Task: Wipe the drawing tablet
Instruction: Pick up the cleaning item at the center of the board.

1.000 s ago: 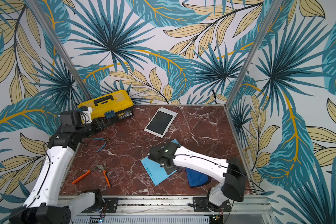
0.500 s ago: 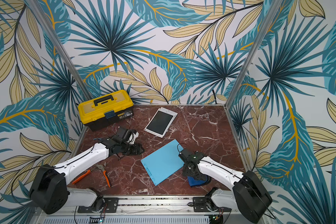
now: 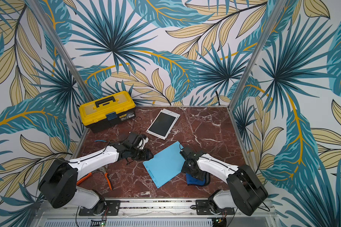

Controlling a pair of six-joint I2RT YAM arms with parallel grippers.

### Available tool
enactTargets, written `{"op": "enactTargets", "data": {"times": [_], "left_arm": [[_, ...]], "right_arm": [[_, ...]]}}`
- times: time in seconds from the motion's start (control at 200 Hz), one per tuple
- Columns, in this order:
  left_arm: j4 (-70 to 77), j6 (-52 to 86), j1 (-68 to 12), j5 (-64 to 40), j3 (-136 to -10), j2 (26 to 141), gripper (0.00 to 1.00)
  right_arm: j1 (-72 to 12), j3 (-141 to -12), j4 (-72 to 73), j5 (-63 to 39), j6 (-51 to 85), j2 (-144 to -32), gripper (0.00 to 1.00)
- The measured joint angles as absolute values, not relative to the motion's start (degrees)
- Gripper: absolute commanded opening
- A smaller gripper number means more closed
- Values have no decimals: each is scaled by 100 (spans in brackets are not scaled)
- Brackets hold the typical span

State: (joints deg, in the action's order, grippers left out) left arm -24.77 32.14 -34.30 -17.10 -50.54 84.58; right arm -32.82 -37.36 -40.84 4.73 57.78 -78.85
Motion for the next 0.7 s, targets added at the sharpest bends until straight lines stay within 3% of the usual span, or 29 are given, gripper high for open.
{"op": "enactTargets", "data": {"times": [0.215, 0.461, 0.701], "left_arm": [[-2449, 3175, -3420, -1715, -5054, 8499, 56], [-2418, 3151, -3406, -1717, -5061, 8530, 56], [-2416, 3151, -3404, -1737, -5063, 8560, 56]], "right_arm": [[-3489, -3583, -3927, 517, 6047, -7474, 89], [-3647, -3870, -4545, 718, 6191, -6101, 92], [-3607, -3913, -4751, 1000, 6160, -6757, 94]]}}
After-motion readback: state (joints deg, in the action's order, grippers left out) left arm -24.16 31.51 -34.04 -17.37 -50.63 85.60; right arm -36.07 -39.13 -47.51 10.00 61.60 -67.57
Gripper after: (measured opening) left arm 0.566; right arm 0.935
